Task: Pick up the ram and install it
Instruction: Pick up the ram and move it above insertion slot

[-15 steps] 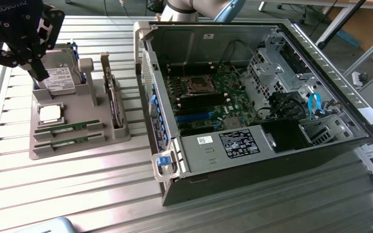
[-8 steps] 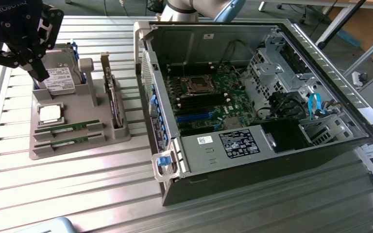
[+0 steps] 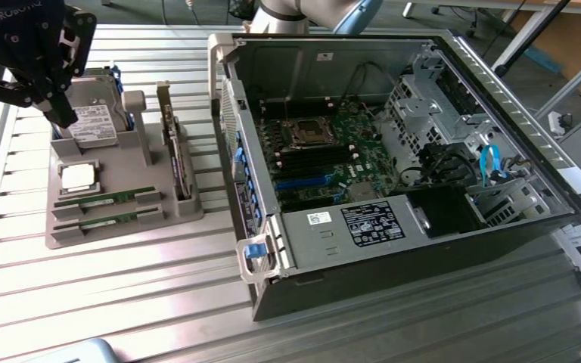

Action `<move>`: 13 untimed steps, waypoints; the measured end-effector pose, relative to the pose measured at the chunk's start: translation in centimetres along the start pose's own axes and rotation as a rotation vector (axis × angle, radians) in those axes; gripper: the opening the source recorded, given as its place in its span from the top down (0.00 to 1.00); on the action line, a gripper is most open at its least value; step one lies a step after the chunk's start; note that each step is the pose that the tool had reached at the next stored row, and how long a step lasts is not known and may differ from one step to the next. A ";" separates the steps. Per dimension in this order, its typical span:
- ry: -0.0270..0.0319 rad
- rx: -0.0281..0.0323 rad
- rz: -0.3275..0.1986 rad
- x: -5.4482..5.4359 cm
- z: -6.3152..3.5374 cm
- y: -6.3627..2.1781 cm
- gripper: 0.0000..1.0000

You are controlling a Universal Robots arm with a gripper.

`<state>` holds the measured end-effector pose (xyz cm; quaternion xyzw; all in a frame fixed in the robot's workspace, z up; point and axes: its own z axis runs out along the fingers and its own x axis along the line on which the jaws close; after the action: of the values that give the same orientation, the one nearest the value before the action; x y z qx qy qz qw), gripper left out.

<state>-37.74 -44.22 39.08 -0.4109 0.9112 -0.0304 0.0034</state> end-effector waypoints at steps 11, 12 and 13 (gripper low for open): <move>0.0038 0.0095 -0.088 0.0 0.00 0.00 0.90; 0.0041 0.0102 -0.095 0.0 0.00 0.00 0.90; 0.0046 0.0116 -0.108 0.0 0.00 0.00 0.90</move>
<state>-37.74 -44.22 39.08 -0.4593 0.8875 -0.0367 0.0020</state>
